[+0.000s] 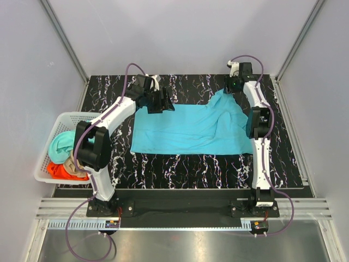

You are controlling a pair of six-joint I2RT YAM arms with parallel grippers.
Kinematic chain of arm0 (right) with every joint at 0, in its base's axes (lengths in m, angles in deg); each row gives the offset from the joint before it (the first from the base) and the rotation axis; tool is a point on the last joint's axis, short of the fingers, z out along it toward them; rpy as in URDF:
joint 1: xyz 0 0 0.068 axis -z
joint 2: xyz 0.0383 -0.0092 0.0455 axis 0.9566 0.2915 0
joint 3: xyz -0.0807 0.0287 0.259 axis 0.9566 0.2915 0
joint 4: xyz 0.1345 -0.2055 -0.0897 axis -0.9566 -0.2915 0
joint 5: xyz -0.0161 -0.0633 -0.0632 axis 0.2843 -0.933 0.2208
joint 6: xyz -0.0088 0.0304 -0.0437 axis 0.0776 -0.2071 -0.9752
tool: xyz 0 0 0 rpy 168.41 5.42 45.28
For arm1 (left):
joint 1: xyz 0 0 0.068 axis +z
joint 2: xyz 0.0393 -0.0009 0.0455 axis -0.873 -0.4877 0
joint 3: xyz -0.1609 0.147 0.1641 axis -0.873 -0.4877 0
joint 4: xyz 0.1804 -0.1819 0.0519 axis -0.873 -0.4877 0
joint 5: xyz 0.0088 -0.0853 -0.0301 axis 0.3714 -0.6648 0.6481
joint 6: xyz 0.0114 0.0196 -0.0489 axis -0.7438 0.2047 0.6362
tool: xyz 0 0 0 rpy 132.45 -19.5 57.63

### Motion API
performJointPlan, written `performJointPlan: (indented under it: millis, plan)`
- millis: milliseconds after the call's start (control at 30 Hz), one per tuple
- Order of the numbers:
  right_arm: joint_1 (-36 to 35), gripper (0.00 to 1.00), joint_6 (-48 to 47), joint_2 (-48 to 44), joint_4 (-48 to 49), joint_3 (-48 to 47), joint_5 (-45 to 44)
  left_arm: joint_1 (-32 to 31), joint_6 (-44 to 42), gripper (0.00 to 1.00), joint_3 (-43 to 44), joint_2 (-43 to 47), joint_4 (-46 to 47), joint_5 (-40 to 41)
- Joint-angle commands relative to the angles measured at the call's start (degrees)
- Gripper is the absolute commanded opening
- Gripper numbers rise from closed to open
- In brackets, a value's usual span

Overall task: Fold and stack the t-shirts
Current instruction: Fold the tshirt

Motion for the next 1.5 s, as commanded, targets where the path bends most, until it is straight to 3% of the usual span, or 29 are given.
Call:
performJointPlan:
  millis: [0, 367, 500, 533, 633, 833, 933, 1100, 1167, 1267, 1467]
  plan:
    - [-0.3, 0.51, 0.0, 0.6, -5.2, -2.6, 2.5, 0.1, 0.2, 0.75, 1.2, 1.2, 1.9, -2.1]
    - [-2.0, 0.41, -0.4, 2.3, -4.3, -6.0, 2.4, 0.1, 0.4, 0.75, 1.0, 1.9, 2.0, -2.4]
    - [-2.0, 0.25, -0.3, 2.3, -3.4, -5.8, 0.9, 0.1, 0.1, 0.75, 0.7, 2.1, 2.1, -2.1]
    - [-2.0, 0.15, -0.3, 2.2, -2.7, -5.6, 0.4, 0.1, -0.1, 0.75, 0.6, 2.1, 2.0, -1.3]
    - [-1.9, 0.0, -0.3, 1.4, -0.1, -3.8, -1.8, 0.1, -2.0, 0.75, 1.8, 1.4, -0.3, 4.0]
    - [-2.0, 0.0, 0.6, -8.4, 11.4, 9.8, -3.3, 1.5, -5.9, 0.7, 11.7, -2.4, -12.1, 25.3]
    - [-1.9, 0.0, 1.3, -15.6, 17.9, 17.7, -1.6, 3.3, -7.4, 0.68, 16.3, -5.3, -15.6, 31.1]
    - [-2.0, 0.0, 3.3, -24.4, 22.0, 24.3, 4.8, 6.6, -10.9, 0.66, 21.4, -10.4, -16.2, 27.9]
    - [-2.0, 0.0, 3.9, -26.6, 23.3, 28.2, 4.7, 7.4, -13.5, 0.65, 25.6, -14.3, -18.0, 24.3]
    - [-2.0, 0.0, 3.9, -30.8, 25.2, 33.9, 3.3, 7.6, -15.8, 0.63, 31.1, -20.0, -21.4, 25.5]
    - [-1.9, 0.0, 3.7, -39.5, 29.3, 46.0, 0.2, 9.4, -17.5, 0.6, 32.7, -24.9, -19.4, 27.7]
